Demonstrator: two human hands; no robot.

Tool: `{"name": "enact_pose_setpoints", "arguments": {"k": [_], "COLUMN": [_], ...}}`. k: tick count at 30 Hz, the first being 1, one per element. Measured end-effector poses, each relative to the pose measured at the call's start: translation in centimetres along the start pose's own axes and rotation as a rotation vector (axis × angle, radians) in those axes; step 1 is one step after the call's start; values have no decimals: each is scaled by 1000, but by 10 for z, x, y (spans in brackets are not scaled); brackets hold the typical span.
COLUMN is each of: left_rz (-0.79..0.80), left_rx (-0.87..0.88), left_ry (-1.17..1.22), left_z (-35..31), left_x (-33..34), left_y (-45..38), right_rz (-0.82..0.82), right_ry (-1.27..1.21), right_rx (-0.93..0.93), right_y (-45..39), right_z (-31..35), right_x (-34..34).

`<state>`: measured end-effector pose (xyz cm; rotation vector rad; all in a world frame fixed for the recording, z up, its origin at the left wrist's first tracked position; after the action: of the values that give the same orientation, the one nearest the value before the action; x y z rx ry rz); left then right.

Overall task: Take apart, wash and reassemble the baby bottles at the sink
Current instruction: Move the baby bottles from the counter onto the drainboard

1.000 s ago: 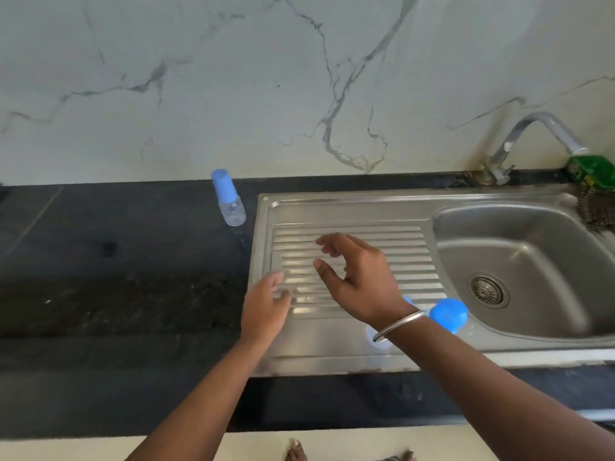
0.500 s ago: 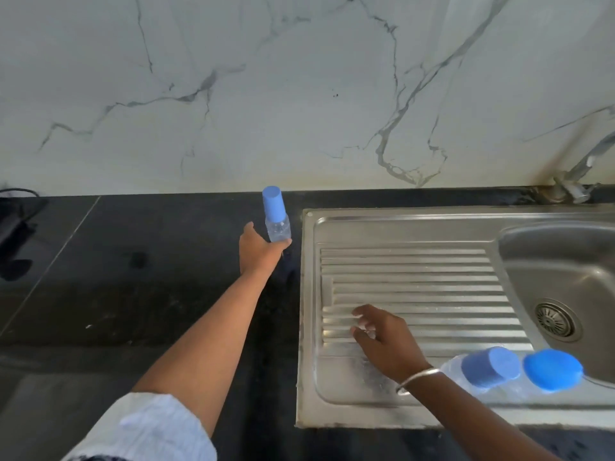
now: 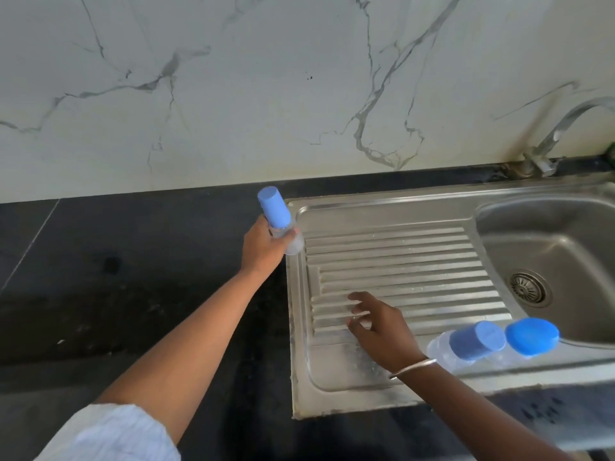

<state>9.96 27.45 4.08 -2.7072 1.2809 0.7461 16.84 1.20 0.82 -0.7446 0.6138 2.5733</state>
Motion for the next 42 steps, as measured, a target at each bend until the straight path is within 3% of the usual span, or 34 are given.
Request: {"name": "enact_pose_setpoints", "arguments": {"k": [6, 10, 16, 21, 25, 33, 36, 42], "left_rz": [290, 377, 387, 219, 251, 179, 117, 153], "left_rx": [43, 60, 38, 14, -75, -53, -55, -62], "left_ry": [-70, -91, -41, -67, -75, -147, -132, -72], "left_z": [-20, -19, -3, 14, 19, 10, 3, -30], "left_x": [57, 90, 125, 131, 141, 160, 174, 239], "left_y": [88, 136, 178, 204, 220, 241, 252, 269], "right_rz": [-59, -114, -193, -251, -252, -203, -183, -219], "right_ry": [-29, -15, 62, 157, 221, 15, 90, 169], "right_rx": [-72, -118, -81, -89, -139, -108, -215, -295], "right_y": [18, 36, 72, 81, 82, 103, 127, 178], "right_z": [5, 5, -26, -45, -48, -71, -84, -131], "right_x": [5, 4, 6, 4, 6, 3, -15, -76]}}
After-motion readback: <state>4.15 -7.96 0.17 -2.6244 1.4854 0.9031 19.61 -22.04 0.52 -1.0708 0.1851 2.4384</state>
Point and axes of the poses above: each hand's wrist, its own y-axis away from the middle knuckle, its own x-axis out of the palm, z = x × y, the point moved 4 cm from there along -y, towards the middle knuckle, and after that the axes turned 13 degrees about z, right-handed, at the moved point
